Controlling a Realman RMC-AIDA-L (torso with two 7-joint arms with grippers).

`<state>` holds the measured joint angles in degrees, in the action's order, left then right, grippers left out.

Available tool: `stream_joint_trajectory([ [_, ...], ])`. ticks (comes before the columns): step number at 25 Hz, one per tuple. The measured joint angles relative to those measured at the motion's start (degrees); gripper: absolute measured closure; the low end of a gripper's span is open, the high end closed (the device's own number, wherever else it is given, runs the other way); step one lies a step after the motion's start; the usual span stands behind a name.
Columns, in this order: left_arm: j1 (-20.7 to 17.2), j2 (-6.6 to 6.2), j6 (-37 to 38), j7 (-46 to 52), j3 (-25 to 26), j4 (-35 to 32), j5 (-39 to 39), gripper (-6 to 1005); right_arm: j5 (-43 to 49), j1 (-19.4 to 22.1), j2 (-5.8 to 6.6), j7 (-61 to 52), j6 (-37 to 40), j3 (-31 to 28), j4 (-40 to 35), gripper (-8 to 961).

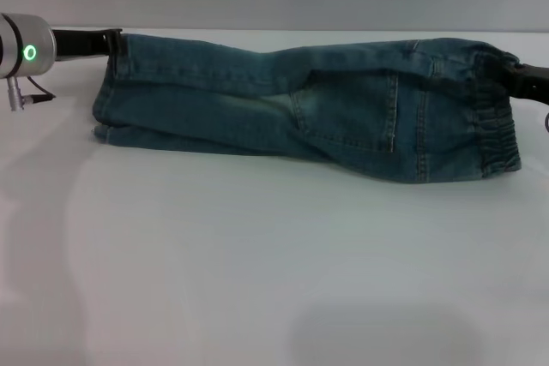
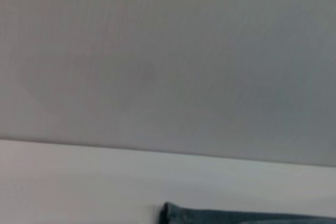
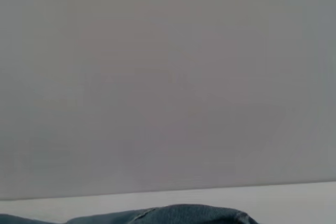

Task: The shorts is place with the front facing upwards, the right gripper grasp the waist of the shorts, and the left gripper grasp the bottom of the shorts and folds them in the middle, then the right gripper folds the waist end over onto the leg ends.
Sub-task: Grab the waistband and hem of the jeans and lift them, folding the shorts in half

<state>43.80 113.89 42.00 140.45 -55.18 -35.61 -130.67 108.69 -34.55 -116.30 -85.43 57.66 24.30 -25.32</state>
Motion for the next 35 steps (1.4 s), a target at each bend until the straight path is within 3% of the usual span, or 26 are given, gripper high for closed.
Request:
stream_joint_trajectory([
  [5, 0.4, 0.61, -1.0, 0.7, 0.0, 0.0, -3.5, 859, 0.0, -0.4, -0.16, 0.0, -1.6, 0.3, 0.2, 946],
  [29, 1.2, 2.13, -6.3, 0.1, 0.2, 0.0, -4.1, 842, 0.4, -1.6, -0.24, 0.0, -1.8, 1.4, 2.0, 946],
  [35, 1.4, 2.32, -6.5, 0.1, 0.1, -0.1, -4.1, 598, 0.2, -1.4, -0.19, -0.1, -1.2, 1.6, 2.3, 945],
])
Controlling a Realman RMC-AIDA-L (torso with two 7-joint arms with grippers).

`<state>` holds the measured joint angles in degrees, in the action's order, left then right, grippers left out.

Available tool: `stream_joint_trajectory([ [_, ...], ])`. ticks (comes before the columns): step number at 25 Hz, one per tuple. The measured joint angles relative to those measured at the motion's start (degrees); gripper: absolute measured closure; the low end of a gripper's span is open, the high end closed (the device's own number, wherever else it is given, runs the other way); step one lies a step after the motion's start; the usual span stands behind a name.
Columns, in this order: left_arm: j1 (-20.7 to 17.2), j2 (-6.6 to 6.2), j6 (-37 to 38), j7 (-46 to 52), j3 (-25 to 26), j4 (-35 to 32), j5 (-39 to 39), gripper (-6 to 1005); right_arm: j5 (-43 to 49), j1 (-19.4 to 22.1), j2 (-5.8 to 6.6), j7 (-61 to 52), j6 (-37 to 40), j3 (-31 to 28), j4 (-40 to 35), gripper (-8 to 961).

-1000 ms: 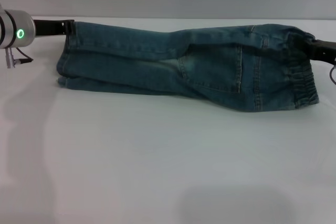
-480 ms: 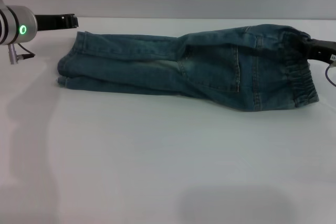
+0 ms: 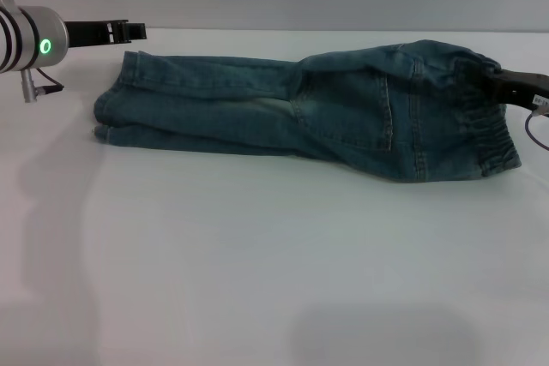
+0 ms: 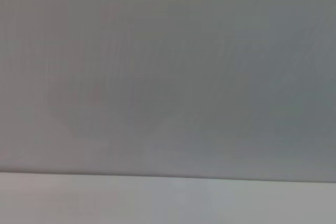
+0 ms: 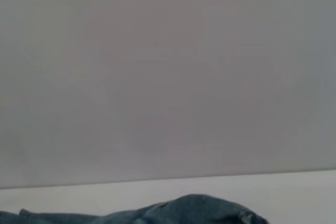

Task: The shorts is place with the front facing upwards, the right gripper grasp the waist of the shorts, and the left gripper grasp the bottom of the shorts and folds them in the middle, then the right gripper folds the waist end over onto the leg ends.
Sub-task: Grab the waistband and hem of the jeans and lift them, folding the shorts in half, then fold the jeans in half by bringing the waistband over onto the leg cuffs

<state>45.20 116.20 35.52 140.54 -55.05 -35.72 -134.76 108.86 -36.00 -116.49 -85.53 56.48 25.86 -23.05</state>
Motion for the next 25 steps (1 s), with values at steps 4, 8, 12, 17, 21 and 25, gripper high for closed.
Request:
stream_joint_trajectory([
  [4, 0.1, 0.28, -0.1, 0.0, -0.1, 0.0, 0.0, 412, -0.1, -0.1, 0.58, -1.9, 0.1, 0.2, -0.4, 931],
  [8, 0.1, 0.53, -0.1, 0.0, -0.1, 0.1, 0.0, 227, -0.5, -0.1, 0.93, -3.0, -0.3, -0.3, -0.5, 875],
  [12, -0.1, 0.84, 0.1, -0.2, 0.0, 0.1, 0.0, 180, -2.1, 0.1, 0.95, -3.3, -0.7, -0.4, -0.8, 820],
  [17, -0.3, 0.96, 0.2, -0.2, -0.1, 0.1, 0.0, 180, -2.2, -0.1, 1.04, -4.1, -1.4, -0.4, -1.0, 695],
  [21, -0.4, 0.97, 0.2, -0.2, -0.1, 0.0, 0.0, 181, -2.4, -0.1, 1.05, -5.2, -2.7, -0.4, -1.1, 576],
  [25, -0.5, 1.02, 0.2, -0.2, -0.1, -0.2, 0.0, 181, -3.0, 0.1, 1.04, -6.5, -4.5, -0.4, -1.1, 487],
])
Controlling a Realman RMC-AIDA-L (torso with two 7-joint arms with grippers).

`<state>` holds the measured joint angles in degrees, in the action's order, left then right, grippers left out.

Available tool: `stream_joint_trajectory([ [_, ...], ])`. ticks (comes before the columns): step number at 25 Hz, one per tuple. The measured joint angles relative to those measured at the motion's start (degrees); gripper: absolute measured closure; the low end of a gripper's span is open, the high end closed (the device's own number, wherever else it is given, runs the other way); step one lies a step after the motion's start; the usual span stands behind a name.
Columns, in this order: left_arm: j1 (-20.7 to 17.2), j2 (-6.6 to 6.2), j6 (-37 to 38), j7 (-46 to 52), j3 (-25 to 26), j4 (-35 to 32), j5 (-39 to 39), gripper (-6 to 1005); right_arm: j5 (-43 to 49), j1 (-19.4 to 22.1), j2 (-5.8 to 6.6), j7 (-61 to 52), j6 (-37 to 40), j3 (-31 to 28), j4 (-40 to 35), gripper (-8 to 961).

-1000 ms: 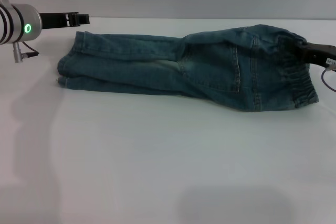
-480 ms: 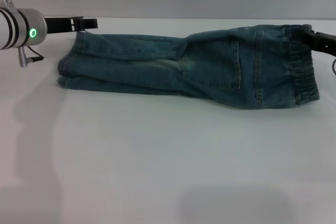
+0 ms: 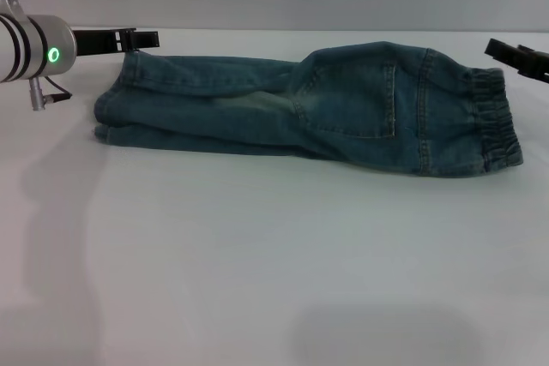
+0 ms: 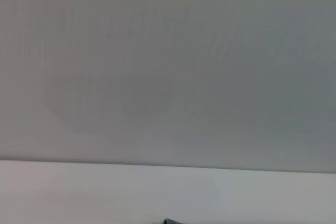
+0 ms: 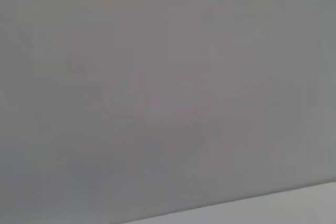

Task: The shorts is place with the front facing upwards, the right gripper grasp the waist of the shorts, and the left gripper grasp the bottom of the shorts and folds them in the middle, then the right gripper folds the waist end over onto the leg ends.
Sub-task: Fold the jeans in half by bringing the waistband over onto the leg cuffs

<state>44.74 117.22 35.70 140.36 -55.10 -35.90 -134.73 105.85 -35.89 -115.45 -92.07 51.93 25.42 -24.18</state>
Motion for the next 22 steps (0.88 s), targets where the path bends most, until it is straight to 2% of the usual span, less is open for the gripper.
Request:
stream_joint_trajectory([
  [5, 0.0, 0.02, 0.1, -0.1, 0.0, -0.2, 0.0, 181, -0.3, 0.4, -0.03, -1.6, -0.7, 0.0, -0.3, 376],
  [8, -0.1, 0.02, 0.1, -0.4, 0.0, -0.3, 0.0, 181, -0.3, 0.9, -0.14, -1.8, 0.7, 0.0, -1.3, 382],
  [14, -0.2, 0.32, 1.2, -4.1, 0.0, -1.1, 0.4, 182, -0.3, 2.3, -1.37, -2.5, 7.3, 0.0, -7.3, 381],
  [22, -0.3, 0.62, 2.9, -8.1, 0.0, -1.1, 0.7, 182, -0.1, 3.5, -0.78, -4.0, 16.3, 0.3, -9.3, 381],
])
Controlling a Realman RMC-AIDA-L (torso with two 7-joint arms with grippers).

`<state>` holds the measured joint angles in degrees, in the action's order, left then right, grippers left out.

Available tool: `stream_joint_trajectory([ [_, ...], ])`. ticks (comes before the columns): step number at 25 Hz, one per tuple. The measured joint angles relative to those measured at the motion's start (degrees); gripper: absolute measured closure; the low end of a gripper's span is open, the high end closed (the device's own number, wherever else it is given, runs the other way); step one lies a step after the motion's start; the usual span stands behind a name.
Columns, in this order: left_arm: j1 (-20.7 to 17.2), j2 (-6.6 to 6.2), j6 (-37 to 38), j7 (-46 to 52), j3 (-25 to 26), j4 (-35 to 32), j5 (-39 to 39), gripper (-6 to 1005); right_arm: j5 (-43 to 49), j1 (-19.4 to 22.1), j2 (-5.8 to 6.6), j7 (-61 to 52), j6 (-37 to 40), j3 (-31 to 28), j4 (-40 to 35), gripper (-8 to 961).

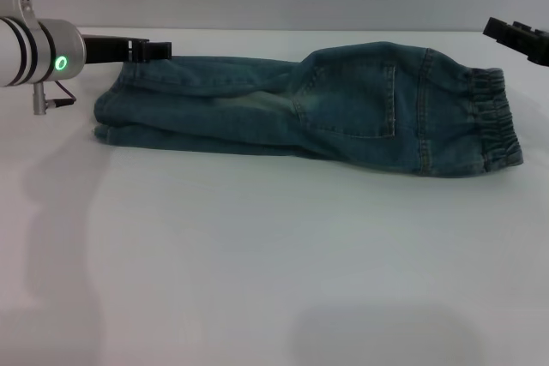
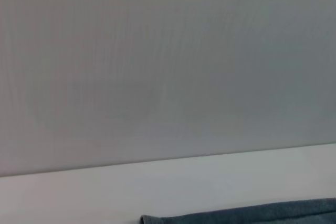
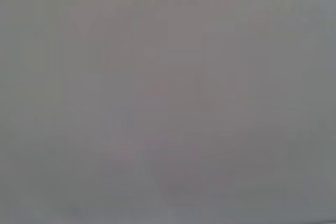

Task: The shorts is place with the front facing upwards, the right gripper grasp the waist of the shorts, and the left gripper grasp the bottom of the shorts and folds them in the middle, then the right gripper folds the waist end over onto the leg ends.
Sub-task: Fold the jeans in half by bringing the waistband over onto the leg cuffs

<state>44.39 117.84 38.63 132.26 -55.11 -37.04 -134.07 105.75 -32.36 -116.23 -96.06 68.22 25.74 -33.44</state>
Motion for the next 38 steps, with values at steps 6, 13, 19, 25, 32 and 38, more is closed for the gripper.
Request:
stream_joint_trajectory([
  [6, -0.2, 0.02, 0.1, 0.0, 0.0, -0.2, 0.6, 183, 5.7, 1.1, 2.97, -12.7, 4.6, 3.0, -5.4, 382],
  [13, 0.2, 0.02, 0.3, -2.1, 0.0, -0.8, 2.9, 183, 23.3, -1.9, 6.17, -27.1, 9.6, 3.9, -11.5, 382],
  [19, 0.3, 0.03, 0.8, -5.7, -0.1, -0.6, 7.9, 184, 32.7, -4.6, 6.02, -31.1, 4.8, 4.2, -12.0, 381],
  [25, 0.0, 0.15, 0.9, -6.6, -1.1, -0.6, 10.5, 184, 33.4, -4.9, 4.07, -31.3, -2.9, 5.0, -10.5, 382],
  [32, -0.6, 0.19, 1.1, -6.6, -1.6, -0.7, 11.7, 185, 33.0, -5.5, 3.43, -31.2, -6.7, 6.4, -7.1, 382],
  [38, -0.7, 0.2, 0.9, -6.6, -1.6, -0.2, 12.2, 185, 32.8, -6.3, 1.59, -31.0, -8.2, 6.4, -6.3, 381],
])
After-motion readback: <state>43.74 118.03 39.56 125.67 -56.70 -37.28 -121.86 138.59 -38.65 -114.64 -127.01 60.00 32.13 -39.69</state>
